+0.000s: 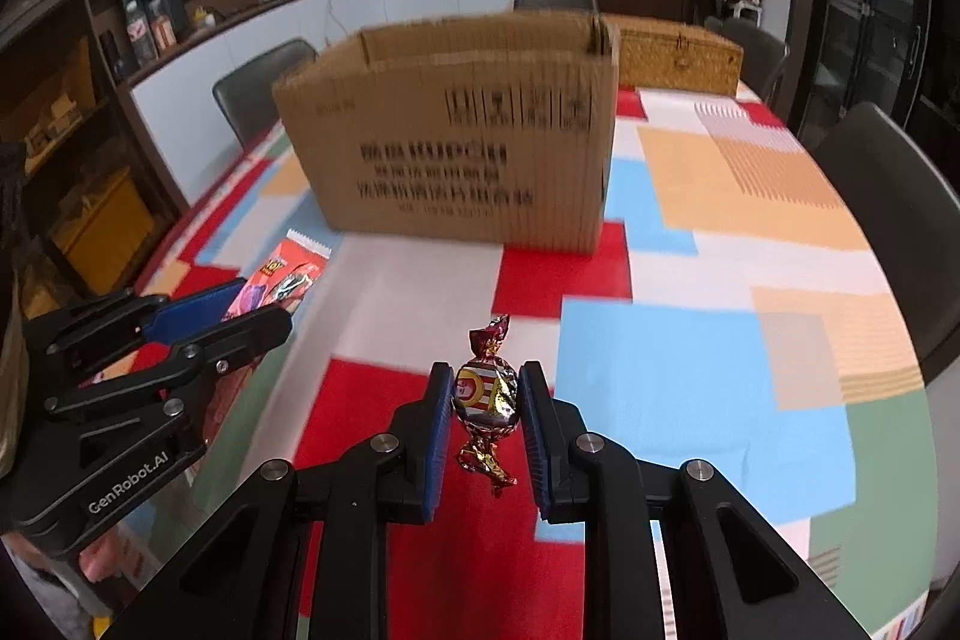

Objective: Organize snacks
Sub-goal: 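Carry both items over the box and open both grippers to drop them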

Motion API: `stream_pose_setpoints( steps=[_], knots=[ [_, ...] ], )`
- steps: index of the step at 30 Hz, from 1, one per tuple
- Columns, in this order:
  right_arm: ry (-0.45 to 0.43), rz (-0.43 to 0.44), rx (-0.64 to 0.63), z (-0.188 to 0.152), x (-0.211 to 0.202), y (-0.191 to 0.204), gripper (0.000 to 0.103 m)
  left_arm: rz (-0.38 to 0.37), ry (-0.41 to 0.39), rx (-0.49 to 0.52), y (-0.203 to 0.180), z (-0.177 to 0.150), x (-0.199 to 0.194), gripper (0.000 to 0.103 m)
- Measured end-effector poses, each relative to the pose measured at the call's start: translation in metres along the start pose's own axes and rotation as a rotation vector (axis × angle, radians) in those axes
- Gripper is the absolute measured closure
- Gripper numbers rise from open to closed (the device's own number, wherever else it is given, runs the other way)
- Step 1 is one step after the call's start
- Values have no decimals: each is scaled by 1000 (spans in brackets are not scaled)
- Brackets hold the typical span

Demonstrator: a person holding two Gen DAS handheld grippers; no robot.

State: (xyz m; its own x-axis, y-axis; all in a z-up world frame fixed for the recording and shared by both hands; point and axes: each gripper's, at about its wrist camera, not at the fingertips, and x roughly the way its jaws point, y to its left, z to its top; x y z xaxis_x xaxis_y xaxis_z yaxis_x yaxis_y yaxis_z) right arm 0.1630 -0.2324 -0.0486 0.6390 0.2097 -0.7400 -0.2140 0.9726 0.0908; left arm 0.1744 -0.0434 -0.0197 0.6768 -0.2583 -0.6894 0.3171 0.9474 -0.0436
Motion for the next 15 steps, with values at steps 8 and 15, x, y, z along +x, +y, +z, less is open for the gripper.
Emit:
stream_pose_setpoints(
  steps=[8, 15],
  knots=[
    [-88, 2, -12, 34, -11, -1, 79, 38, -68, -8, 7, 29, -13, 78],
    [-166, 13, -10, 64, -22, -2, 79, 67, -125, -12, 11, 57, -23, 78]
  ],
)
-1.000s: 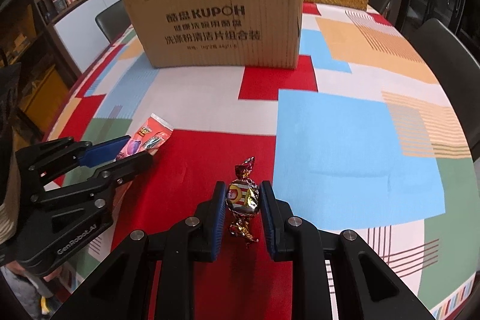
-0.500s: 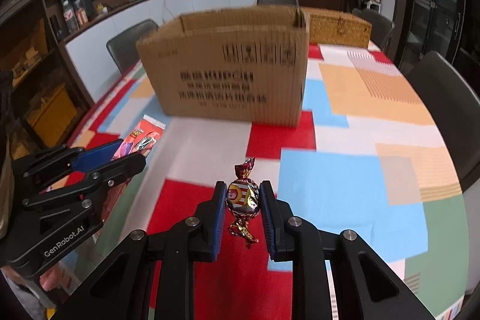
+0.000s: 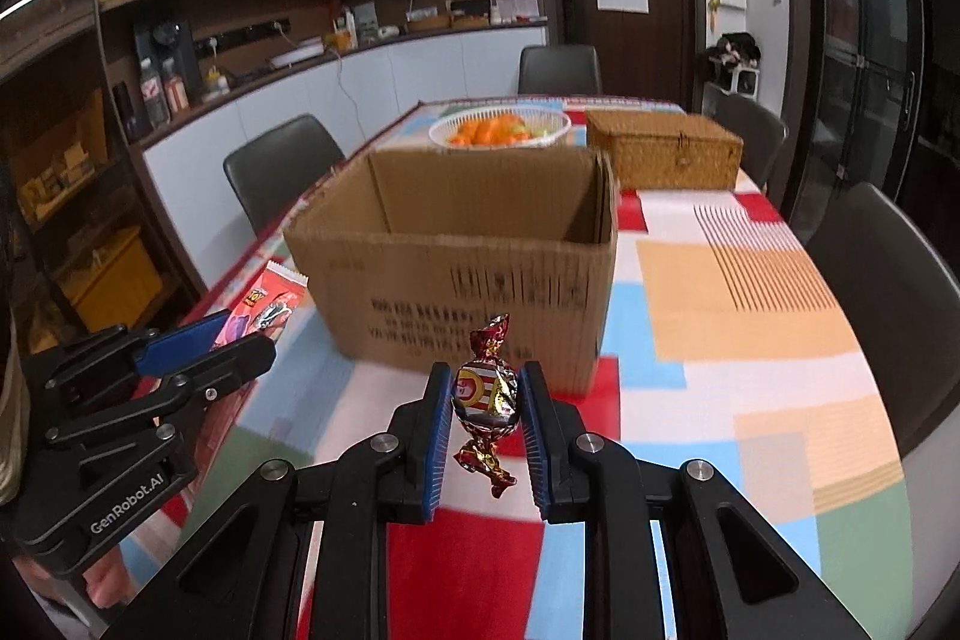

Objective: Organize snacks
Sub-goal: 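Carry both items over the box and open both grippers to drop them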

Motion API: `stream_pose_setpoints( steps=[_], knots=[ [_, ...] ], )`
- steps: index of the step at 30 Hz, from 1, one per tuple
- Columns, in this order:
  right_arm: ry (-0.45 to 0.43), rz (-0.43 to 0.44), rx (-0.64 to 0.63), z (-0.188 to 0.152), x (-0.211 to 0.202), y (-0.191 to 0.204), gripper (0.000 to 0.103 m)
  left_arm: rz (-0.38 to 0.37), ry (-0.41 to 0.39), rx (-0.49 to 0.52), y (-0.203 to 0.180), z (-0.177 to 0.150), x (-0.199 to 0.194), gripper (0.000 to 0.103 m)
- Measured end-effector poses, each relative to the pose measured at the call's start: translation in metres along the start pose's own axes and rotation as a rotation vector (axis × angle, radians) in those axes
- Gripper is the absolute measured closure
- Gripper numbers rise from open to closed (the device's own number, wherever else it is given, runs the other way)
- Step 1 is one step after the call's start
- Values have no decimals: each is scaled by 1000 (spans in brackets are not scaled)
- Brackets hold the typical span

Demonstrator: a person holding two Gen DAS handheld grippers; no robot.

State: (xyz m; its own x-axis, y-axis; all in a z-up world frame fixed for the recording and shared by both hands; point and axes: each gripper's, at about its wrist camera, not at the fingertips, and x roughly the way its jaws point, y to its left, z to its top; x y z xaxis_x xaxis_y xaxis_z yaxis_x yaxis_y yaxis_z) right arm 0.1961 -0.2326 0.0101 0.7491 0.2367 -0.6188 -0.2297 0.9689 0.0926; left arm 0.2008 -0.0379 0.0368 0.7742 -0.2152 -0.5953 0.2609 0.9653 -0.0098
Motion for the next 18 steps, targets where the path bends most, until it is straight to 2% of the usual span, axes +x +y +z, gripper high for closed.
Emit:
stream_pose_setpoints(
  steps=[10, 18],
  knots=[
    [-67, 2, -12, 52, 1, -6, 79, 8, -49, 6, 6, 51, 0, 78],
    [-94, -15, -40, 91, 9, -6, 79, 11, -37, 4, 18, 85, 17, 78]
  ],
)
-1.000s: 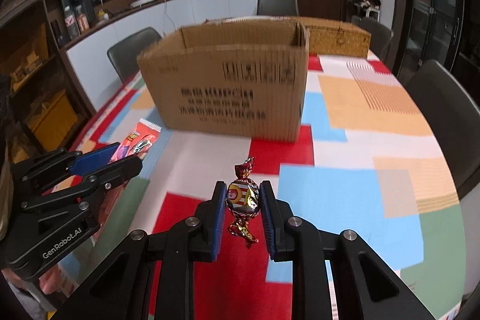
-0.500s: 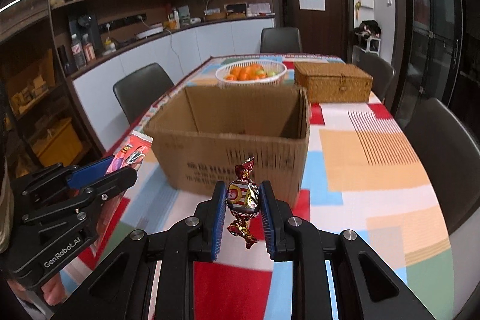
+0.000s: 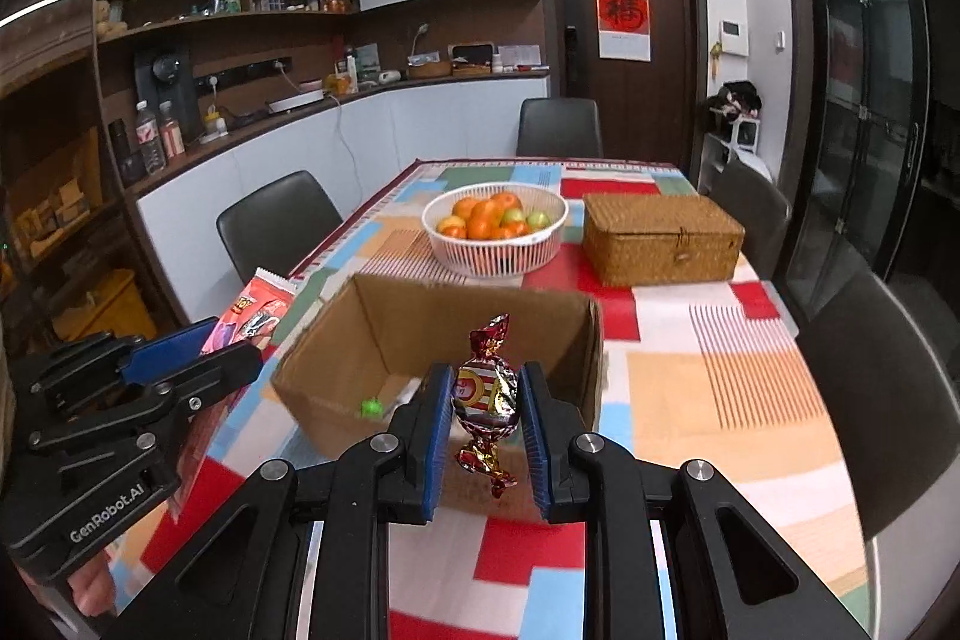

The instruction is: Organize snacks

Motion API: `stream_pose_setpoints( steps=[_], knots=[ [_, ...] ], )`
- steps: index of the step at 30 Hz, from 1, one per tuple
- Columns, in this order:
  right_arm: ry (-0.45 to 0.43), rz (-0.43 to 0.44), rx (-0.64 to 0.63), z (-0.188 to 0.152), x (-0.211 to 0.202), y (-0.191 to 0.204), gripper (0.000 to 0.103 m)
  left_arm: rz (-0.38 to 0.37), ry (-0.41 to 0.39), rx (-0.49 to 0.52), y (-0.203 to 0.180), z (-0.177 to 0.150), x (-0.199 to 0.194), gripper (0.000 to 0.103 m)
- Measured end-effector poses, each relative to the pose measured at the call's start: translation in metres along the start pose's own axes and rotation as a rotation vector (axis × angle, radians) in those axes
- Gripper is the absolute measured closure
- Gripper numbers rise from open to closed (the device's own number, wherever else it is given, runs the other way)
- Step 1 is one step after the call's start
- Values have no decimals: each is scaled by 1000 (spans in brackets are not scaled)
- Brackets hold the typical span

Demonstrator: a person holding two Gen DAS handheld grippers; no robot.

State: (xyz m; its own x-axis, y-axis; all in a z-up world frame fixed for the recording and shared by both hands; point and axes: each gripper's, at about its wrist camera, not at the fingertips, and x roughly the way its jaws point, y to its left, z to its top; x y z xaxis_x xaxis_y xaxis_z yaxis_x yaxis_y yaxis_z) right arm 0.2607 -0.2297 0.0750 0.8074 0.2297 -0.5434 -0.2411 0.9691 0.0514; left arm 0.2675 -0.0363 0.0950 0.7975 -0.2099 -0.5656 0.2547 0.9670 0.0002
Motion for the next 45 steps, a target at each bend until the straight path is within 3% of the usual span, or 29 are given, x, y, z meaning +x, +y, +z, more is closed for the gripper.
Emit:
stream_pose_setpoints(
  steps=[16, 25, 27, 33, 40, 45],
  knots=[
    [44, 9, -44, 27, 49, 7, 79, -34, 84, -66, 25, 33, 53, 78],
    [126, 13, -4, 32, 84, -1, 77, 23, 121, -35, 24, 38, 81, 71],
    [148, 7, 20, 31, 89, -6, 66, 48, 112, -29, 24, 33, 78, 69],
    [140, -19, 12, 18, 80, -9, 64, 85, 55, -48, 26, 16, 53, 59],
    [67, -59, -27, -5, 40, -1, 42, 162, 16, -44, 23, -15, 14, 43],
    [38, -67, -20, -26, 10, 4, 35, 173, -21, -48, 12, -41, -19, 33]
  ],
)
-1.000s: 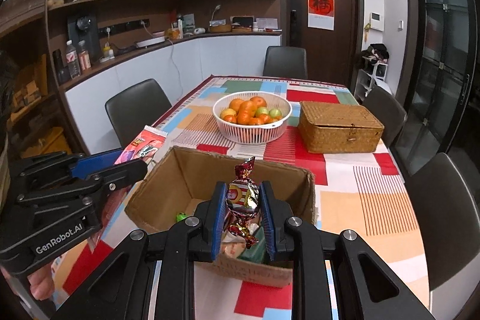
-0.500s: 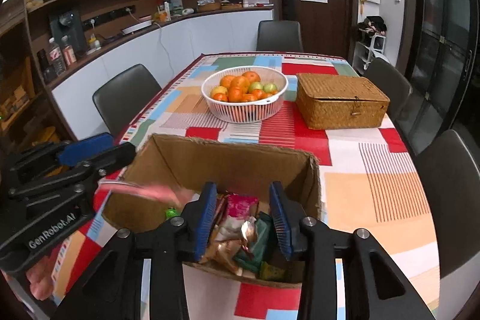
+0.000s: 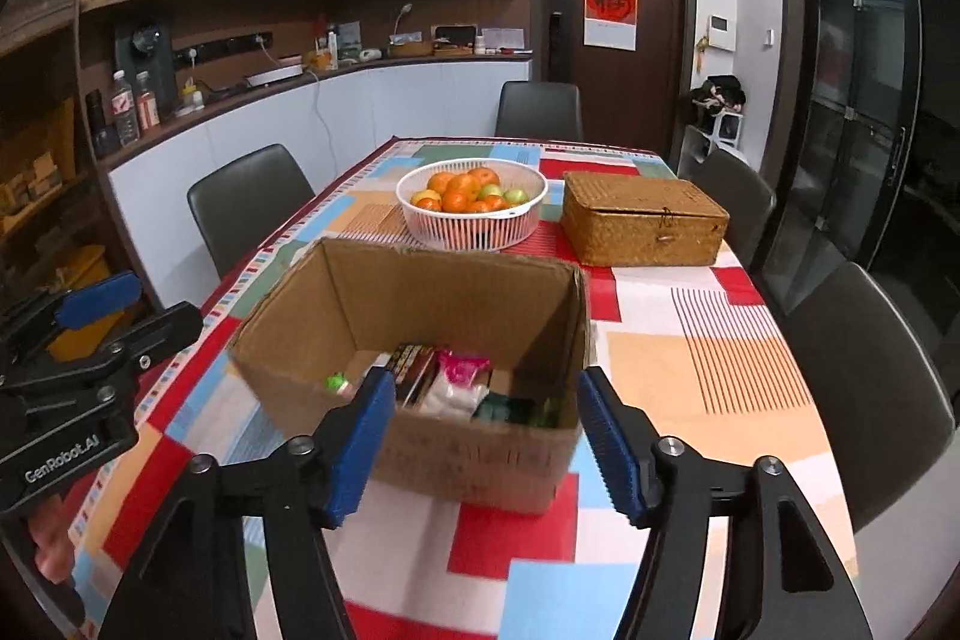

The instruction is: Organize snacks

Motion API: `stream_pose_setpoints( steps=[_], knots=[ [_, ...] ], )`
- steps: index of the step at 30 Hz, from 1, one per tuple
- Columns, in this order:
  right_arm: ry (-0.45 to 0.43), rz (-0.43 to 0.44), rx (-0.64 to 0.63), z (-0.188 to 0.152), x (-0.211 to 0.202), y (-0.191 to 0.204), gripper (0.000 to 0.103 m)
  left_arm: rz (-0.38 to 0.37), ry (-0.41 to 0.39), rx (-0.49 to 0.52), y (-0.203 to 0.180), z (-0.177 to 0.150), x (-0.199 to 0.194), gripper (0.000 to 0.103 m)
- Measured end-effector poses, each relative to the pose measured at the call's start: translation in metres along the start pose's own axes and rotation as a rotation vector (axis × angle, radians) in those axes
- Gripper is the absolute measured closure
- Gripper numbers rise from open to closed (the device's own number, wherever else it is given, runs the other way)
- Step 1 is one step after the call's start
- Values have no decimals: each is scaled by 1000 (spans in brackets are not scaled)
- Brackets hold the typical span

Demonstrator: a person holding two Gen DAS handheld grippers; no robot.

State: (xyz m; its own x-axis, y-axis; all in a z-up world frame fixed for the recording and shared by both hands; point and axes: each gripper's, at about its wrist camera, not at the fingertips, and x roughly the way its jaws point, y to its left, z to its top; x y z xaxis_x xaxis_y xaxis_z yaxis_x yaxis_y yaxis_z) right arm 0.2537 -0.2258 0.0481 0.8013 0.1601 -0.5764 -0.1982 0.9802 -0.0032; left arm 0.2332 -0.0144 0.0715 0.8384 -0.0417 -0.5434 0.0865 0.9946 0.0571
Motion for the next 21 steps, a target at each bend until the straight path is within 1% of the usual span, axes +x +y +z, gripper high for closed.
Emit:
stream_pose_setpoints(
  steps=[1, 4, 6, 9, 10, 13, 14, 18, 19, 21],
  knots=[
    [-8, 2, 1, -4, -6, 1, 32, 3, -11, -1, 0, -5, -7, 31],
    [-48, -1, -2, -20, -30, 4, 25, 1, -29, -2, -3, -22, -28, 30],
    [-72, -10, -5, -29, -43, 6, 23, 0, -36, -4, -6, -31, -40, 26],
    [-106, -26, 7, -47, -65, 6, 18, 3, -55, 7, -11, -47, -60, 20],
    [-114, -29, 13, -51, -71, 6, 17, 6, -61, 12, -13, -51, -65, 16],
    [-131, -49, 26, -68, -87, 5, 15, 28, -88, 32, -19, -65, -81, 12],
    [-134, -55, 33, -74, -91, 5, 15, 35, -96, 34, -20, -68, -85, 8],
    [-129, -71, 53, -90, -102, 2, 15, 50, -133, 51, -25, -77, -100, 3],
    [-128, -71, 59, -94, -104, 1, 15, 58, -145, 55, -26, -80, -104, 0],
    [-128, -73, 73, -101, -109, -1, 15, 77, -164, 60, -28, -84, -108, 0]
  ],
)
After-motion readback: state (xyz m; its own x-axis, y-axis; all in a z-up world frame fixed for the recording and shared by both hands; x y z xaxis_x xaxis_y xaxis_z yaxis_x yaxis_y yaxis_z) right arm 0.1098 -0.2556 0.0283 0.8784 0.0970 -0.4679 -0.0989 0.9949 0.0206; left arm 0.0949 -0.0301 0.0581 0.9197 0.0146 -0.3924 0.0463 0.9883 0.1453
